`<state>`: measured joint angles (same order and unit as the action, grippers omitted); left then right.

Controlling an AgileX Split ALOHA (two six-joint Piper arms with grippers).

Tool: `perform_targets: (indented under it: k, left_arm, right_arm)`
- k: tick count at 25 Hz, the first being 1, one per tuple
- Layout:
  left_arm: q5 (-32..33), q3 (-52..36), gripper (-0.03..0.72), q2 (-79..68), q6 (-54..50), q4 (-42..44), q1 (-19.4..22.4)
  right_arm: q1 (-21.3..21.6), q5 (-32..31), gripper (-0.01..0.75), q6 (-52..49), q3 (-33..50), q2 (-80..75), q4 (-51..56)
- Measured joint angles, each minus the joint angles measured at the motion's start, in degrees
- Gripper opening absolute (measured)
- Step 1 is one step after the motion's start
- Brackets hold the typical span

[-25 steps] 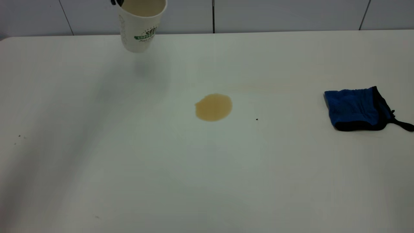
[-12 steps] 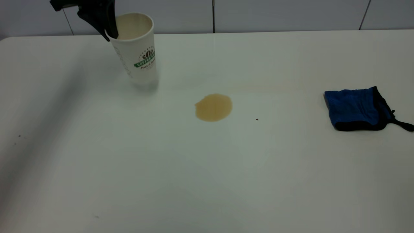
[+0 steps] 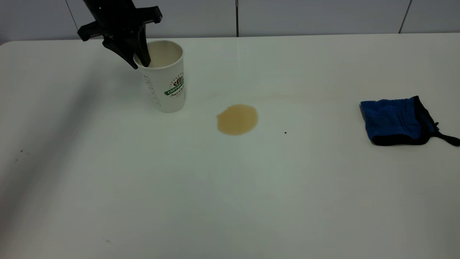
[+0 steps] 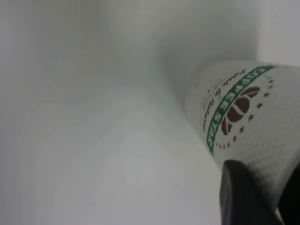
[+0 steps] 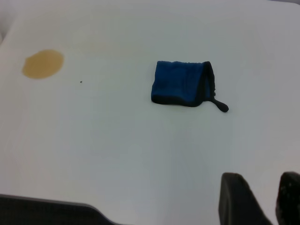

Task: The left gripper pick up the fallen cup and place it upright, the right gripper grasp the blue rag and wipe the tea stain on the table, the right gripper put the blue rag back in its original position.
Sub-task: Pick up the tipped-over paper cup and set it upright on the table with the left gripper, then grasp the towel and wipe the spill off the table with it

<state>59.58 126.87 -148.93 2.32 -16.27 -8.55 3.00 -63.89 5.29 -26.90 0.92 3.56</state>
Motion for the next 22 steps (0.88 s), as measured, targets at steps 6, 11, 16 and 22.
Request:
perform_targets:
  k: [6, 11, 16, 22]
  left_arm:
    - [-0.37, 0.0, 0.575, 0.07, 3.62, -0.07, 0.0]
    - [2.91, 1.55, 0.663, 4.28, 8.07, 0.29, 0.0]
    - [7.34, 5.87, 0.584, 12.57, 10.44, 1.09, 0.0]
    - [7.34, 5.73, 0.45, 21.74, 9.03, 2.45, 0.0]
  right_arm:
    - [0.0, 0.0, 0.243, 0.0, 0.0, 0.0, 0.0]
    - [0.0, 0.0, 0.243, 0.0, 0.0, 0.0, 0.0]
    - [0.0, 0.0, 0.243, 0.0, 0.0, 0.0, 0.0]
    - [0.0, 0.0, 0.243, 0.0, 0.0, 0.0, 0.0]
